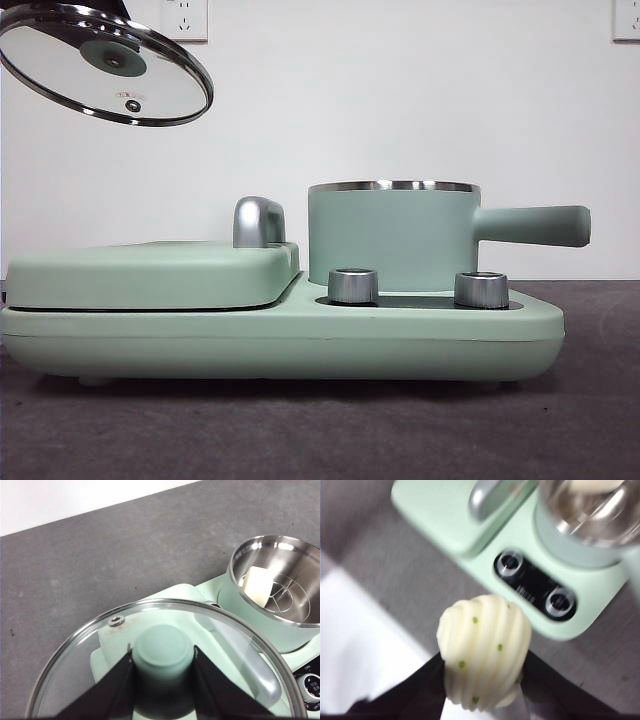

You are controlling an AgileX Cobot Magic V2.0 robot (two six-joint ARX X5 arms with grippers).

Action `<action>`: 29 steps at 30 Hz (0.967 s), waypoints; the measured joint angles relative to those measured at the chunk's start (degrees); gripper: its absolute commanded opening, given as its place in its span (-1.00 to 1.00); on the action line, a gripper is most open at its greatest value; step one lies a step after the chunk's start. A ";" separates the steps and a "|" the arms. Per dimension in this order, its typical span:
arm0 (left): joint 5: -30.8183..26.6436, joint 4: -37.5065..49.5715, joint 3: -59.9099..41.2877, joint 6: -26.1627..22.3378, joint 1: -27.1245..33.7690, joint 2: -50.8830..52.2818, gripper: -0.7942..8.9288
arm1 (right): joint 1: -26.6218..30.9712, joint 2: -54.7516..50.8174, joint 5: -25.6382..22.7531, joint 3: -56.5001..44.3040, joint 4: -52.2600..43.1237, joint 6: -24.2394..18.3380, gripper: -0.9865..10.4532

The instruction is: Put the buns in a small steamer

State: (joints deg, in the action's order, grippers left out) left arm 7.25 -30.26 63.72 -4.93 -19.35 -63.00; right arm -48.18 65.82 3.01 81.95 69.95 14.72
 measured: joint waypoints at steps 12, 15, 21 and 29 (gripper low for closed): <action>0.00 0.00 0.00 0.00 0.00 0.00 -0.80 | 11.74 18.84 -0.02 8.52 -4.20 -9.99 -0.48; 0.00 -0.02 0.00 0.00 0.00 0.00 -0.81 | 13.44 23.30 0.26 8.66 -7.21 -11.39 -0.48; 0.00 -0.02 0.00 0.00 0.00 0.00 -0.81 | 15.72 30.47 0.39 8.66 -10.03 -13.09 -0.48; 0.00 -0.02 0.00 0.00 0.00 0.00 -0.81 | 16.37 34.95 0.24 8.68 -15.34 -14.56 -0.48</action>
State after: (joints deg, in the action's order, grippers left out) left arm 7.25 -30.28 63.72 -4.93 -19.35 -63.00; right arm -31.81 100.77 3.25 90.63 54.61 0.16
